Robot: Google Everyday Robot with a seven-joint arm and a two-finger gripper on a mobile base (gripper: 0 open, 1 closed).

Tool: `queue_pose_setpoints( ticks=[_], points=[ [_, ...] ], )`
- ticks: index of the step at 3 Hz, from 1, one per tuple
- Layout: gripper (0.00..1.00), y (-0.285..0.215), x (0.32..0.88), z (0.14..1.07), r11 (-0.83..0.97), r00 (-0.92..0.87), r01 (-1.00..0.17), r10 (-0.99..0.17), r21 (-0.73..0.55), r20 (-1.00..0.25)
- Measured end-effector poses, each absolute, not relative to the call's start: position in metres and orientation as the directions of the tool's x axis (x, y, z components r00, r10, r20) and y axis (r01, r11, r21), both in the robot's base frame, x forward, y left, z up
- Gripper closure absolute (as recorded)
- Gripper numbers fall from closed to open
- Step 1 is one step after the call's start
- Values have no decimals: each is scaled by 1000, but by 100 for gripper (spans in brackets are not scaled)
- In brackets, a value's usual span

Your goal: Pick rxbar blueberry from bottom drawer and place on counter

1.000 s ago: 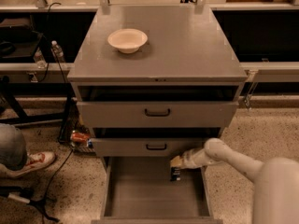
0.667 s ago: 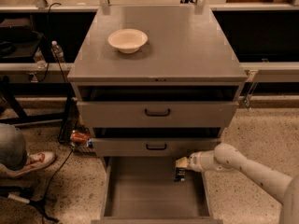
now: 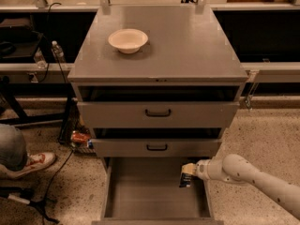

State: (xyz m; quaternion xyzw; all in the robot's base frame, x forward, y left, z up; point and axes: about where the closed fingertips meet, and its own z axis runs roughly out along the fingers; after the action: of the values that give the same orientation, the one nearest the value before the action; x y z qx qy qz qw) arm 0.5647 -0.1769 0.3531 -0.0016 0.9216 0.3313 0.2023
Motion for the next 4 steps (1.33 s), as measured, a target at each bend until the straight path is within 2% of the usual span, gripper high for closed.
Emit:
queue_pose_setpoints(
  ticks=[1, 2, 4],
  points=[
    [100, -185, 575, 374, 773, -898, -159, 145, 614, -415],
    [100, -212, 585, 452, 802, -803, -239, 154, 548, -576],
    [100, -237, 573, 575, 855, -601, -341, 121, 391, -790]
  ],
)
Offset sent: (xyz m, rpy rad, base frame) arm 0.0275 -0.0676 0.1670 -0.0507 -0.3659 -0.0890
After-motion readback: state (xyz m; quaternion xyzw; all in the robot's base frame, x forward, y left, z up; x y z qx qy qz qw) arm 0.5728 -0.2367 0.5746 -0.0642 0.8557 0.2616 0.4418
